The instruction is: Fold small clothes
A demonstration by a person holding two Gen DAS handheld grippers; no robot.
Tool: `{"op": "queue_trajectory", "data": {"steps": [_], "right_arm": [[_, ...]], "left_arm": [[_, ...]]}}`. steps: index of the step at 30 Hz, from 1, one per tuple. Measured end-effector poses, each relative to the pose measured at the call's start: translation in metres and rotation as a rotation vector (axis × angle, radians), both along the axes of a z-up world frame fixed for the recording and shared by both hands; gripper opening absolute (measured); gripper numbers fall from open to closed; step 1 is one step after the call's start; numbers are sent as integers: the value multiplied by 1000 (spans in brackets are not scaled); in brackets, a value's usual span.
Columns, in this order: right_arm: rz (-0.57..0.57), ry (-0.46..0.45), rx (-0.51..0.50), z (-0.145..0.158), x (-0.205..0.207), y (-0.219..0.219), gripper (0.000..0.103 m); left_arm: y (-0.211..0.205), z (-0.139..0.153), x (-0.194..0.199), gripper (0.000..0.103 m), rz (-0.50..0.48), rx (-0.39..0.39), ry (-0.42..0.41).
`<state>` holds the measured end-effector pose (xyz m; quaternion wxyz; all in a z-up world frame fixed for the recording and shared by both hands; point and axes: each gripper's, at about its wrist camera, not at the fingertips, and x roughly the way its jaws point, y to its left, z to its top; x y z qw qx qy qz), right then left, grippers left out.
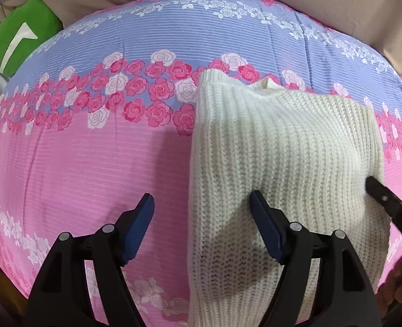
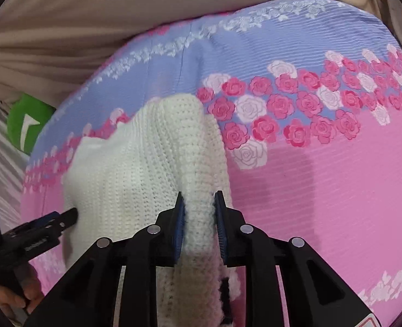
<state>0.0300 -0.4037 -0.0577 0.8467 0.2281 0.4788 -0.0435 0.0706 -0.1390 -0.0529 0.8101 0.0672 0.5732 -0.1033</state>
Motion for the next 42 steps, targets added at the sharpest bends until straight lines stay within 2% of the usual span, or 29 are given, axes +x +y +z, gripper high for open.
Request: {"op": "queue_trajectory", "data": {"steps": [3, 6, 7, 9, 12, 13, 15, 18, 20, 22, 27, 33, 37, 39, 42], "right_arm": [[21, -84, -107, 46, -38, 13, 18], [88, -87, -141, 62, -74, 30, 14], [124, -65, -132, 58, -83, 40, 12], [178, 7, -179, 35, -92, 56, 7], [158, 157, -236, -24, -94, 57, 7], [133, 159, -209, -32, -95, 54, 8], [110, 152, -151, -19, -97, 48, 9], [88, 60, -111, 14, -107, 42, 26], [48, 14, -103, 28, -109, 34, 58], [30, 23, -92, 25, -102, 30, 60], [49, 101, -3, -7, -74, 30, 65], [45, 145, 66, -36, -59, 32, 71], [39, 153, 124, -46, -54, 30, 75], [38, 148, 150, -49, -53, 29, 80], [51, 145, 134, -47, -48, 31, 81]], "left_arm": [[11, 24, -15, 68, -3, -64, -25], [14, 36, -36, 68, -27, -86, -23], [12, 36, -45, 68, -41, -84, -19], [5, 27, -59, 68, -69, -51, -14], [-2, -9, -67, 70, -84, 10, 44], [-2, -18, -69, 71, -84, 13, 51], [1, -16, -71, 71, -70, -3, 72], [10, 6, -75, 72, -50, -77, 63], [16, 16, -73, 83, -16, -115, 49], [16, 19, -67, 84, 7, -117, 36], [10, 4, -50, 84, 32, -106, 59], [6, -17, -37, 93, 24, -135, 98], [7, -27, -30, 98, 11, -165, 121], [8, -32, -27, 98, 0, -194, 138], [12, -40, -21, 98, -23, -258, 175]]}}
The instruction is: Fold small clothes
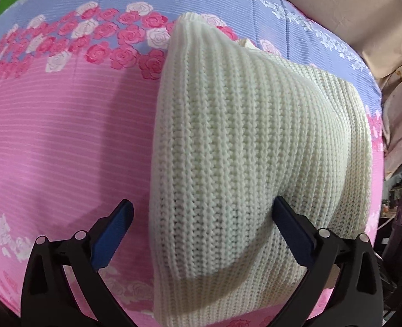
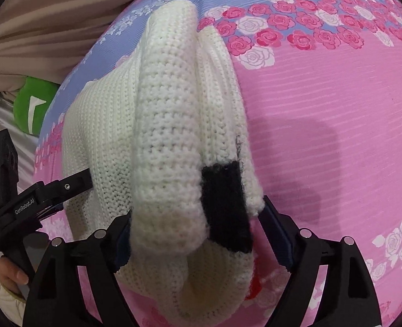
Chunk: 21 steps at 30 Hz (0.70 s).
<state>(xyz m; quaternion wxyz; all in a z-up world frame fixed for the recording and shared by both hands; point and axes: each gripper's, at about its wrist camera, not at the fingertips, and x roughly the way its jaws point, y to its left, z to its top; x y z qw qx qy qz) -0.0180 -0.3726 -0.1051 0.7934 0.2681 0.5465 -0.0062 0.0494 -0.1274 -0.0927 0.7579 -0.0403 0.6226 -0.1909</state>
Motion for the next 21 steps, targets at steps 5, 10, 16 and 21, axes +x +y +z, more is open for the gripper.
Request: {"op": "queue_trajectory", "data": {"steps": [5, 10, 16, 21], "right_arm": [[6, -5, 22, 0, 8, 0, 70], [-10, -18, 97, 8, 7, -2, 44], [-27, -101, 84, 53, -22, 8, 38], [-7, -199, 40, 108, -62, 29, 37]], "left_arm": [[10, -8, 7, 91, -32, -123, 52], [12, 5, 6, 50, -64, -229, 84], [21, 56, -14, 39, -132, -277, 33], [24, 115, -46, 39, -226, -296, -43]]}}
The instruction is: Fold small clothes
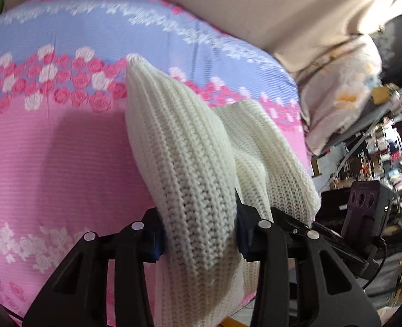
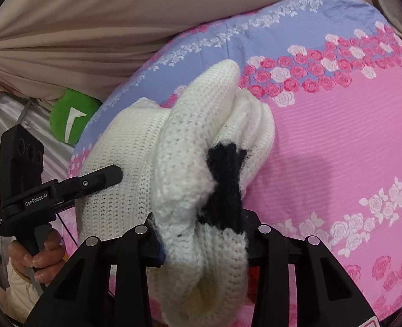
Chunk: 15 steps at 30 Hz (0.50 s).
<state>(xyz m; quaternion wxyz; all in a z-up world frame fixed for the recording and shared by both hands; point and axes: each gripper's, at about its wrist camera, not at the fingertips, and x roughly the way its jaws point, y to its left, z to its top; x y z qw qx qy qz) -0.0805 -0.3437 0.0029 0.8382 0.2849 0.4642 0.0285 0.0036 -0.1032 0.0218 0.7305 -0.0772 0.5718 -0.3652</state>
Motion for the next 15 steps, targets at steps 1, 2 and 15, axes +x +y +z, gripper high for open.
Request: {"op": "queue_trajectory", "data": {"steps": [1, 2, 15], "right_arm": [[1, -28, -8, 13, -10, 5, 37], [1, -56, -20, 26, -17, 12, 37], [17, -399, -99, 106, 38, 97, 49]], "left_arm": [[3, 16, -10, 39, -22, -10, -29], [6, 29, -16, 39, -37, -19, -53], [103, 125, 34, 52, 68, -67, -353]]}}
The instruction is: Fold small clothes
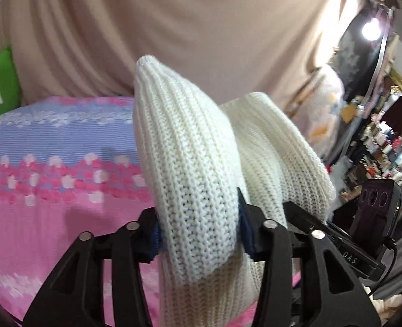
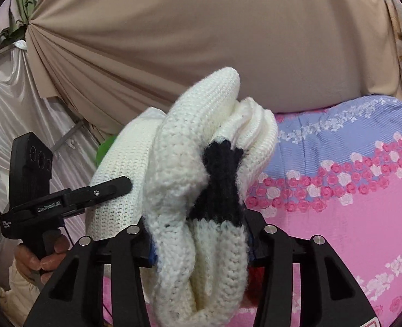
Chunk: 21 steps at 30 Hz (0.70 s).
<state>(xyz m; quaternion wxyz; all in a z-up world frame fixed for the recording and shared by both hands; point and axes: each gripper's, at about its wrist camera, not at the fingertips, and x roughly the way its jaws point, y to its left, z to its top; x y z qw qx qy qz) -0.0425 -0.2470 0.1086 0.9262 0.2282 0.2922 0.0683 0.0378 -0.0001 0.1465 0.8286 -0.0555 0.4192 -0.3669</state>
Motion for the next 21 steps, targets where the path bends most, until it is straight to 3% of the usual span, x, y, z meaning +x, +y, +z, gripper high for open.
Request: {"op": "queue_trajectory", "data": {"steps": [2, 3, 4, 5, 7, 9, 12, 14, 15, 18, 21], "right_arm": [[-32, 121, -23, -51, 38, 5, 55], [-51, 209, -30, -81, 55, 5, 54], [-85, 307, -47, -112, 69, 5, 45], [-115, 392, -72, -136, 76, 5, 28], [-134, 422, -35, -146, 69, 9, 20], [-120, 368, -51, -131, 54, 22, 20], [-67, 327, -190, -113, 45, 48, 23], [-49, 331, -235, -116, 53, 55, 53], [-68, 328, -260, -120, 59, 53, 56], [-64, 410, -220, -142, 82, 40, 64], [-49, 525, -131, -180, 97, 24, 64]], "left_arm": [[11, -35, 27, 63, 58, 78, 23], [18, -70, 45, 63, 89, 156, 44], [22, -90, 54, 62, 116, 204, 56], [31, -124, 66, 58, 154, 285, 83], [48, -158, 72, 48, 209, 391, 144], [70, -158, 60, 48, 215, 329, 174], [79, -146, 43, 57, 209, 251, 185], [79, -147, 36, 81, 210, 176, 217], [75, -152, 37, 83, 217, 140, 232], [58, -178, 53, 88, 240, 64, 327], [44, -214, 64, 86, 235, 83, 423]]}}
